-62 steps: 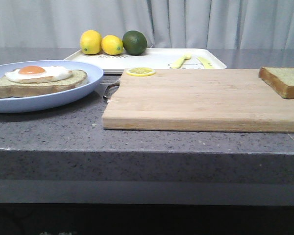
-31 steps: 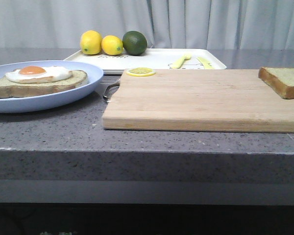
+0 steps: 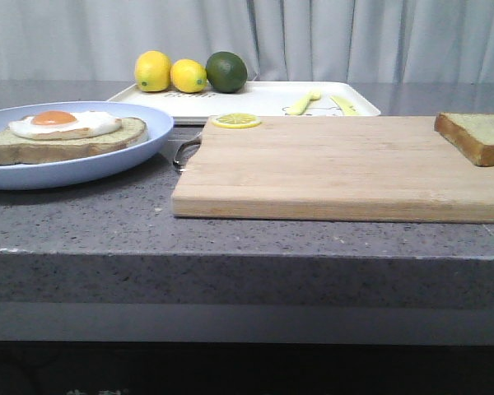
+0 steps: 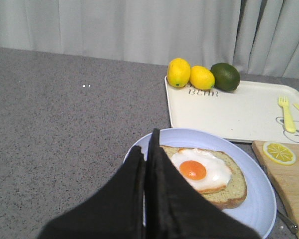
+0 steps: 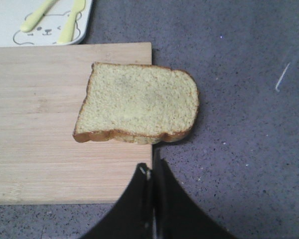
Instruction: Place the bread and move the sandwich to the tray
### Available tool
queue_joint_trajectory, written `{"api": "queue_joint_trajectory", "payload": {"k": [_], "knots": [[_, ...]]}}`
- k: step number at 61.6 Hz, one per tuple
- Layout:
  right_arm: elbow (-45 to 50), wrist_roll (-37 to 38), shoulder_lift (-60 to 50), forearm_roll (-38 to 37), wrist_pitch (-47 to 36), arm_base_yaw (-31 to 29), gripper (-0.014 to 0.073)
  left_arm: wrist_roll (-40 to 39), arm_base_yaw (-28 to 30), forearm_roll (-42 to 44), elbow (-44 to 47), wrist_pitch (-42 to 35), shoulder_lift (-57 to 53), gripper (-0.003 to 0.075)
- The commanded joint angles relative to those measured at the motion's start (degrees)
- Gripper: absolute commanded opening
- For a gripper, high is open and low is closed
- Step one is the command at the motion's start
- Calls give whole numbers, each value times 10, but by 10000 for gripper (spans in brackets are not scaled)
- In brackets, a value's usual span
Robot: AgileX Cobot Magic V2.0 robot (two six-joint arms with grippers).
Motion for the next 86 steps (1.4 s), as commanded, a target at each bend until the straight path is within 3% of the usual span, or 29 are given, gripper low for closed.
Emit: {"api": "queue_joint_trajectory", "payload": {"k": [1, 7, 13, 18, 22, 27, 32, 48, 69, 78, 86], "knots": [[-19, -1, 25, -9, -32, -3, -71, 1, 0, -6, -18, -41, 25, -20], [-19, -1, 47, -9, -19, -3, -39, 1, 0, 3, -18, -45, 42, -18], [-19, -1, 64, -9, -6, -3, 127, 1, 0, 33, -18, -46, 52, 31], [-19, -1, 72, -9, -5, -3, 344, 1, 0, 44, -18, -46, 53, 152], [-19, -1, 73, -9, -7, -3, 528, 1, 0, 44, -18, -46, 53, 304], [-19, -1, 73, -9, -7, -3, 651, 1, 0, 44, -18, -46, 53, 454], [-19, -1, 73, -2, -6, -3, 659, 1, 0, 43, -18, -46, 53, 499], [-42, -1, 82, 49, 14, -3, 643, 1, -4, 43, -18, -45, 54, 491], [-207, -45, 206, 56, 183, -11, 643, 1, -125, 49, -18, -49, 54, 491], [-260, -63, 262, 99, 221, -80, 643, 1, -156, 50, -18, -49, 54, 491], [-262, -141, 303, 212, 241, -191, 643, 1, -160, 50, -18, -42, 54, 491]]}}
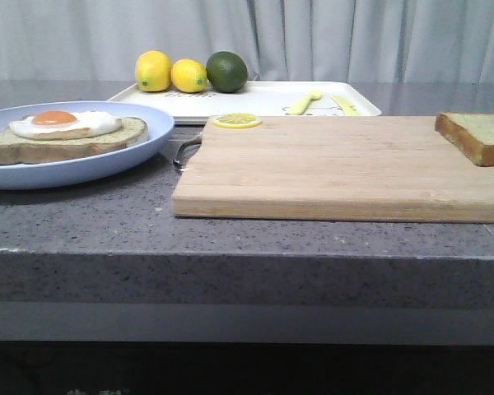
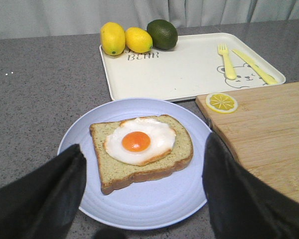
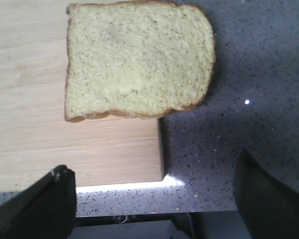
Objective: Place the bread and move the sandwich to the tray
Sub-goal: 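Grasp the plain bread slice edge with the right gripper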
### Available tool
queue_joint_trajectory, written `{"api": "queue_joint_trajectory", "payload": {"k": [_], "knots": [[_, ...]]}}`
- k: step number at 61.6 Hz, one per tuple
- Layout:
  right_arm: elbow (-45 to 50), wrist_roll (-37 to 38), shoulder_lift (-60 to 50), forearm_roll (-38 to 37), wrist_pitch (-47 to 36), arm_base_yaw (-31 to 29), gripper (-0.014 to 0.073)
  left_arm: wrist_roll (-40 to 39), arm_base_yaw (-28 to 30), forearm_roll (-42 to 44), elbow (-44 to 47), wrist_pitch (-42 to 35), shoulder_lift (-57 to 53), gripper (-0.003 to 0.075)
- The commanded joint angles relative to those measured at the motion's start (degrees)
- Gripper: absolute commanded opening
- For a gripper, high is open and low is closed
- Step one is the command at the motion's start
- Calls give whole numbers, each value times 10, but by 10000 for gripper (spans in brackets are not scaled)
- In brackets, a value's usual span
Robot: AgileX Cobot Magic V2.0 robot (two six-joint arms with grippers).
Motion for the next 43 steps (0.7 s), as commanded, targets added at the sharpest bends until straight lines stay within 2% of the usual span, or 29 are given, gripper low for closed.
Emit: {"api": "queue_joint_trajectory", "payload": {"k": [1, 10, 17, 43], "knots": [[-20, -68, 20, 89, 7, -76, 643, 1, -6, 3, -18, -38, 5, 491], [-18, -185, 60, 242, 49, -202, 643, 1, -6, 3, -18, -33, 5, 491], [-17, -233, 104, 327, 74, -254, 643, 1, -6, 3, -18, -34, 5, 491], [-17, -311, 245, 412, 111, -256, 643, 1, -6, 3, -18, -34, 5, 491]]}}
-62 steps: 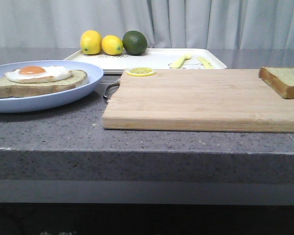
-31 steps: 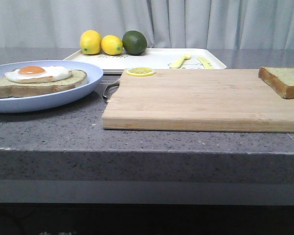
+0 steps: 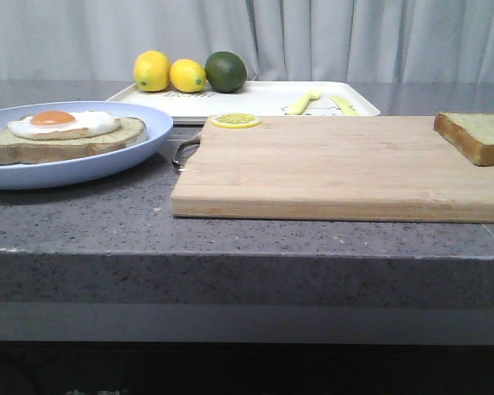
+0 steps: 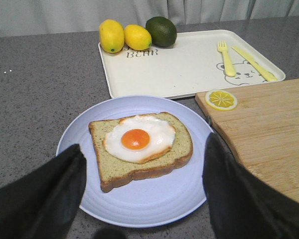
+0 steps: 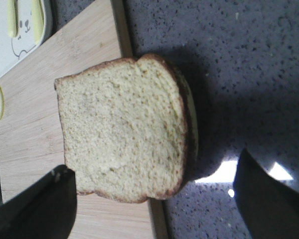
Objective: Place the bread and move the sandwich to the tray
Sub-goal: 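Grasp the plain bread slice edge with the right gripper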
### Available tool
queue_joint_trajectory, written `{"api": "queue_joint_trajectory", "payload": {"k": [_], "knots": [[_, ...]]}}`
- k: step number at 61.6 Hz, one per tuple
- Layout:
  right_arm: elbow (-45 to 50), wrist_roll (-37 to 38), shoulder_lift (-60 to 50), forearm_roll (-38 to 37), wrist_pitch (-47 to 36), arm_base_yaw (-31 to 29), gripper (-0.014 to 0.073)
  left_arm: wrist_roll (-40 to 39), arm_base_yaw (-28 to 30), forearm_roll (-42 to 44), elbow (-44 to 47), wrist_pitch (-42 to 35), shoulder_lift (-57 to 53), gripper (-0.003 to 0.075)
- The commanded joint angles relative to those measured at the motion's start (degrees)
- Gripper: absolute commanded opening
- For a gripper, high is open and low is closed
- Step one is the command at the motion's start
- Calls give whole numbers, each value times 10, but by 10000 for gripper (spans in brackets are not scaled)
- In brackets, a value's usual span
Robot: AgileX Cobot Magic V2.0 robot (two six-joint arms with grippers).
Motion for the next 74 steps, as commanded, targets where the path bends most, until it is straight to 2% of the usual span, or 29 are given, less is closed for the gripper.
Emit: {"api": "queue_joint_trajectory", "payload": {"k": [1, 17, 38, 43, 61, 74], "knots": [[-17, -25, 0, 56, 67, 0, 643, 1, -5, 2, -18, -39, 5, 491], [-17, -42, 48, 58, 67, 35, 643, 1, -5, 2, -18, -39, 5, 491], [-17, -51, 72, 63, 71, 38, 633, 1, -5, 2, -18, -40, 5, 491], [-17, -53, 72, 64, 71, 40, 592, 1, -5, 2, -18, -40, 5, 491], [-17, -60, 70, 67, 71, 54, 280, 1, -5, 2, -18, -40, 5, 491], [-17, -60, 61, 81, 71, 54, 130, 1, -5, 2, -18, -40, 5, 491]]}}
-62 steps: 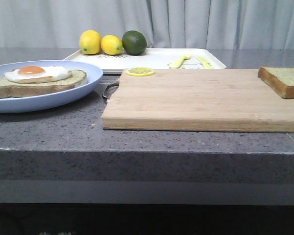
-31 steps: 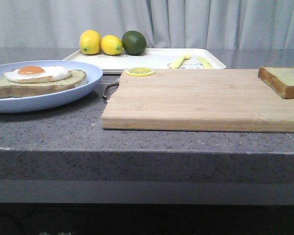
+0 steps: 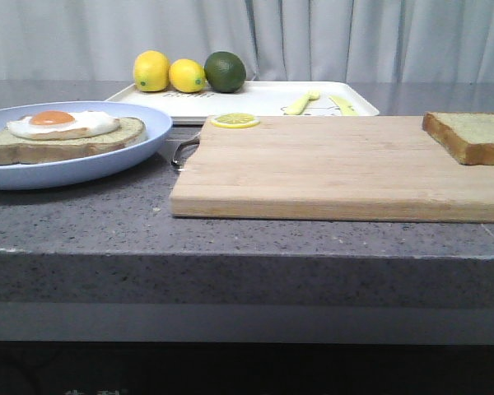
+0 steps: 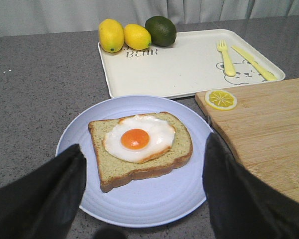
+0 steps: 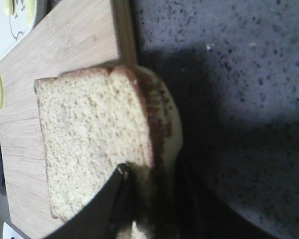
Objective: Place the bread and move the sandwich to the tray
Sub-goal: 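Grasp the plain bread slice edge with the right gripper, then lift the bread slice and carry it over the egg toast on the plate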
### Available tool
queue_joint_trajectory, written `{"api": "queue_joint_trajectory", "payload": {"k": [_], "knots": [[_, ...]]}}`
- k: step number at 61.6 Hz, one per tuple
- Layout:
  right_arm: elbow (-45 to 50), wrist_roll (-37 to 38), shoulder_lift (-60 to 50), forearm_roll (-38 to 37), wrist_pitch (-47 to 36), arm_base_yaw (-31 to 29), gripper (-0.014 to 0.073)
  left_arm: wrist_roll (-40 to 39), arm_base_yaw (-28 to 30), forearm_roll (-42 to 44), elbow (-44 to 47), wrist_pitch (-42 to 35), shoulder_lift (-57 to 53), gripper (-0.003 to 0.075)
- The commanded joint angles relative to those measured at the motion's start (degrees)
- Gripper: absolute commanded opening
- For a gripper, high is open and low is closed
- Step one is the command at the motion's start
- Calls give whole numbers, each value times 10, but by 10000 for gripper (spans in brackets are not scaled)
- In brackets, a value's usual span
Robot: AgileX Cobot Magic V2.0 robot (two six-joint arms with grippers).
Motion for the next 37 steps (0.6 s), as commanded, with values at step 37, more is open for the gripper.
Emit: {"api": "queue_joint_trajectory", "payload": {"k": [37], "knots": [[-12, 16, -184, 207, 85, 33, 32, 1, -5, 2, -18, -41, 5, 491]]}}
